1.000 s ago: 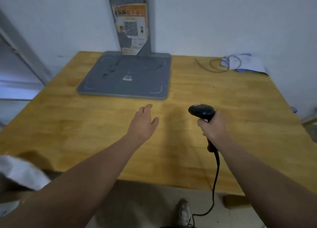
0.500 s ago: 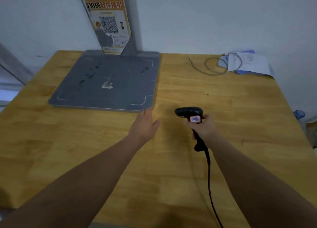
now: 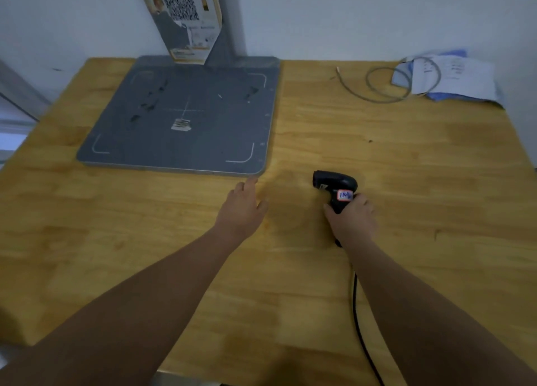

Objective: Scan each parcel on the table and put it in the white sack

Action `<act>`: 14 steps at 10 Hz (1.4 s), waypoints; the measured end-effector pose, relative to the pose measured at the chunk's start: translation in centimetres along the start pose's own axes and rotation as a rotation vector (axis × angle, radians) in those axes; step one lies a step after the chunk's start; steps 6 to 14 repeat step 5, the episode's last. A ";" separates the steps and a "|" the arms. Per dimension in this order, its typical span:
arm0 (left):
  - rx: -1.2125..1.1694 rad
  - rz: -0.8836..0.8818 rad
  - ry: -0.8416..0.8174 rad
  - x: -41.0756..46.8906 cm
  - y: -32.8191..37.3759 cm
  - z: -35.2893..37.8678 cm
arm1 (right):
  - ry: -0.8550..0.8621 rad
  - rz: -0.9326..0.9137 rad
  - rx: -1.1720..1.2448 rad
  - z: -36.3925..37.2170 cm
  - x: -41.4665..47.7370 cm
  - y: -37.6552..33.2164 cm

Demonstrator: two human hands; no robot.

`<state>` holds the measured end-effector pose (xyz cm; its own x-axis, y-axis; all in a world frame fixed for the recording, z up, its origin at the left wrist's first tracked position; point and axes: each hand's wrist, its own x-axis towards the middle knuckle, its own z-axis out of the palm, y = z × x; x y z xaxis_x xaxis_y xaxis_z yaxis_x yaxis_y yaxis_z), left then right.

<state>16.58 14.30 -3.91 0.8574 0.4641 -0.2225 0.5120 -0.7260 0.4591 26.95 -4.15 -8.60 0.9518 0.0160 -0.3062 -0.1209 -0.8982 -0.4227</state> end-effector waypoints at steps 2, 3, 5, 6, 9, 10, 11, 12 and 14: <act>-0.027 -0.003 0.035 -1.3 -0.1 -1.5 | 0.016 0.000 -0.009 -1.0 -1.2 -0.3; -0.020 0.015 0.035 -2.4 -0.6 -2.6 | 0.049 -0.066 -0.043 -2.4 -2.6 -0.5; 0.105 0.165 0.037 -4.1 -1.7 -6.7 | 0.091 -0.292 -0.099 -6.6 -6.3 -2.6; 0.105 0.165 0.037 -4.1 -1.7 -6.7 | 0.091 -0.292 -0.099 -6.6 -6.3 -2.6; 0.105 0.165 0.037 -4.1 -1.7 -6.7 | 0.091 -0.292 -0.099 -6.6 -6.3 -2.6; 0.105 0.165 0.037 -4.1 -1.7 -6.7 | 0.091 -0.292 -0.099 -6.6 -6.3 -2.6; 0.105 0.165 0.037 -4.1 -1.7 -6.7 | 0.091 -0.292 -0.099 -6.6 -6.3 -2.6; 0.105 0.165 0.037 -4.1 -1.7 -6.7 | 0.091 -0.292 -0.099 -6.6 -6.3 -2.6; 0.105 0.165 0.037 -4.1 -1.7 -6.7 | 0.091 -0.292 -0.099 -6.6 -6.3 -2.6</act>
